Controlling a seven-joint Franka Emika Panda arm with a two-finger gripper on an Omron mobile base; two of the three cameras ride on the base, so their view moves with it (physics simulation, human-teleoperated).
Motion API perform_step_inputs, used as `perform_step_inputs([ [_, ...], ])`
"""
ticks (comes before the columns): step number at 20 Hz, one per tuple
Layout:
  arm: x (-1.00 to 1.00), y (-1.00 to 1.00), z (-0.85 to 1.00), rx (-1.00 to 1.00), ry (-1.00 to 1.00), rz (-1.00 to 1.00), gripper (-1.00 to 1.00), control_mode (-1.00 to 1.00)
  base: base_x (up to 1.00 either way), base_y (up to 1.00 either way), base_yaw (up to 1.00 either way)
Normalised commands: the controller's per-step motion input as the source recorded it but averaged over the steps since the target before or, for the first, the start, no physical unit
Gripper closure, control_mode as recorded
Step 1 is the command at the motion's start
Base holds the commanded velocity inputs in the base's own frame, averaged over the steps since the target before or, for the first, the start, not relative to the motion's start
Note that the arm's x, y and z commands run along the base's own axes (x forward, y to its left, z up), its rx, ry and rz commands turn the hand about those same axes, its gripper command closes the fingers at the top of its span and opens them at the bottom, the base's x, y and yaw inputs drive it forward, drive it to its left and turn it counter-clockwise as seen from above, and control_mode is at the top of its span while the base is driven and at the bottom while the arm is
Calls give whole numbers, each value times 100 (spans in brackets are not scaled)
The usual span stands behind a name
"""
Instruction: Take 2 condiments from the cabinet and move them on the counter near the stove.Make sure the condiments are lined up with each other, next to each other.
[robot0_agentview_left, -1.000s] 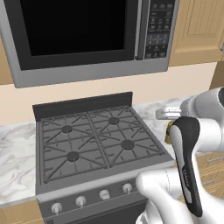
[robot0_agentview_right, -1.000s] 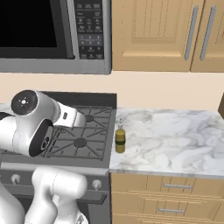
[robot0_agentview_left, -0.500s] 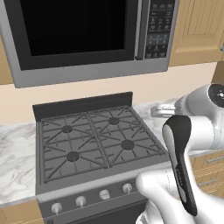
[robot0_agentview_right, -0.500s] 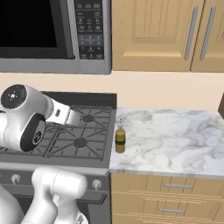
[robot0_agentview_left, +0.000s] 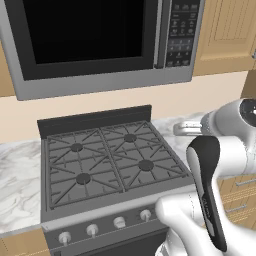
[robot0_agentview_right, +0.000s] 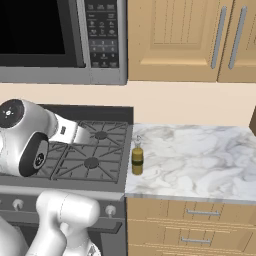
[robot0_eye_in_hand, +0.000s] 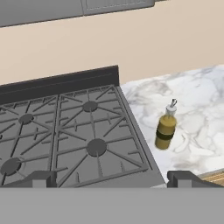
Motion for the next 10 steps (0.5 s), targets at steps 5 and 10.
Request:
perform_step_inputs([
  [5,-5,0,0,0,0,0,-100,-100,0,0,0],
  [10,0,0,0,0,0,0,-100,100,-10,0,0],
])
